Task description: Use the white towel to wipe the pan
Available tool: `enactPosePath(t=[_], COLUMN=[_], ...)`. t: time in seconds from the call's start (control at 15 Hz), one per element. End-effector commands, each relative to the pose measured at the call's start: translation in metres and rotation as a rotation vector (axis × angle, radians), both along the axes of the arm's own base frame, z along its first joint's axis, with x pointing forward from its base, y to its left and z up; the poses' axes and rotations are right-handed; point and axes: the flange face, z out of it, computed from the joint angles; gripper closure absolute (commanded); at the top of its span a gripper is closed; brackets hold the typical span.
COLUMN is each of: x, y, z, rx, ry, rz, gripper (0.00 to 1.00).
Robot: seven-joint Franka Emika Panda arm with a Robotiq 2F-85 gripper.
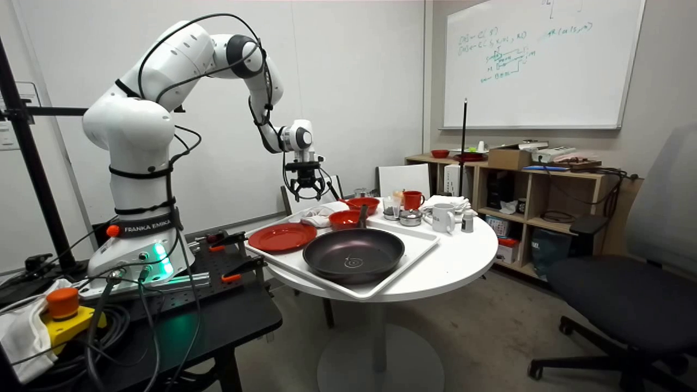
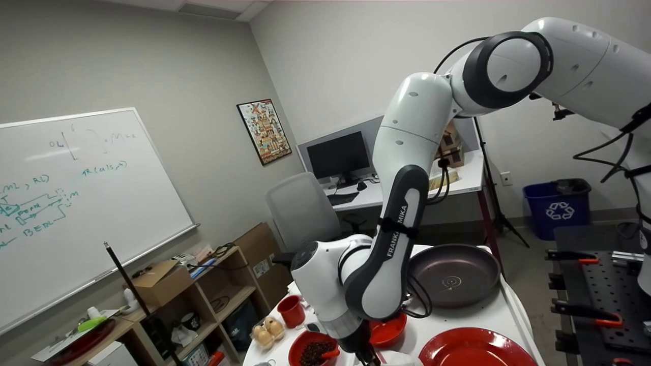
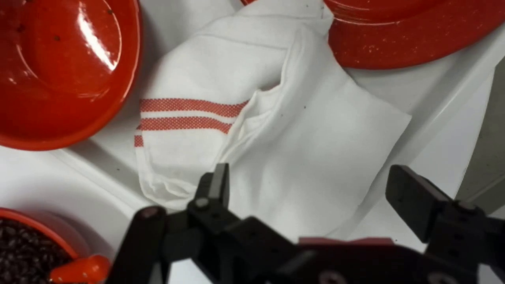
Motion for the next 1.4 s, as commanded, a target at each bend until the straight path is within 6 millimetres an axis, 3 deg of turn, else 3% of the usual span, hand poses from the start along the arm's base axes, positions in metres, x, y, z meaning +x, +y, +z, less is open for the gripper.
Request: enactPosePath(t=[0.0,0.73,1.0,1.27,1.33], x=[0.011,0.046,0.047,0.046,0.046], y=[-0.001,-0.038,-0.038,-0.031,-0.029], z=[-0.018,-0.065,-0.084,-0.091,-0.091], rx=[-0.026,-0.046,-0.047,-0.045,-0.040], ry=[-0.064,-0.096,-0.072,-0.070,-0.072], rz=[-0.086,-0.327,-0.338,-0.322,-0.316], gripper=[0.00,0.00,0.00,0.00,0.25])
